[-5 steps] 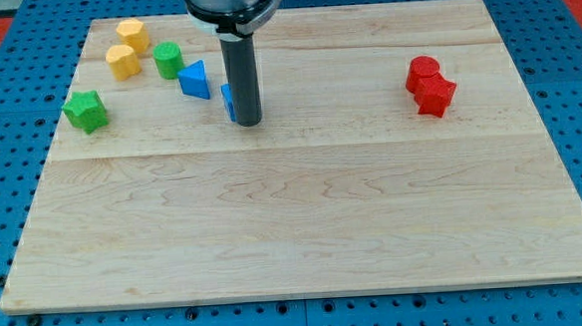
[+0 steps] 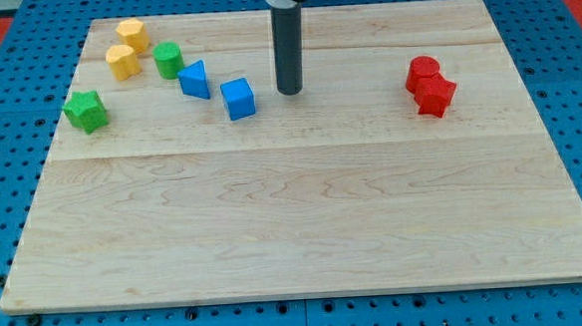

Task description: Slightly push the blue cube to the left

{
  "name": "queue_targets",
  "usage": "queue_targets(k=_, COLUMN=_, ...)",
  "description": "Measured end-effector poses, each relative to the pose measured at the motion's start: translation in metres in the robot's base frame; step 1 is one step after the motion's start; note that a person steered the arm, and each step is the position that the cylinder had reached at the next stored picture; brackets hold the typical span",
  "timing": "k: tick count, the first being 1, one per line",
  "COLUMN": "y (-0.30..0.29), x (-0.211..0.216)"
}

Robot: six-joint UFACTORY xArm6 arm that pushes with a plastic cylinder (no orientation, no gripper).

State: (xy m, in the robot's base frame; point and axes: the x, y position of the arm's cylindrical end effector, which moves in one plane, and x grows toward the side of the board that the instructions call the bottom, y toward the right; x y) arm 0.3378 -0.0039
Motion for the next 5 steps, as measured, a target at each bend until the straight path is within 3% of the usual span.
queue_targets(k=1, y=-0.013, x=-0.005)
queue_targets(k=5, y=-0.037, x=0.054)
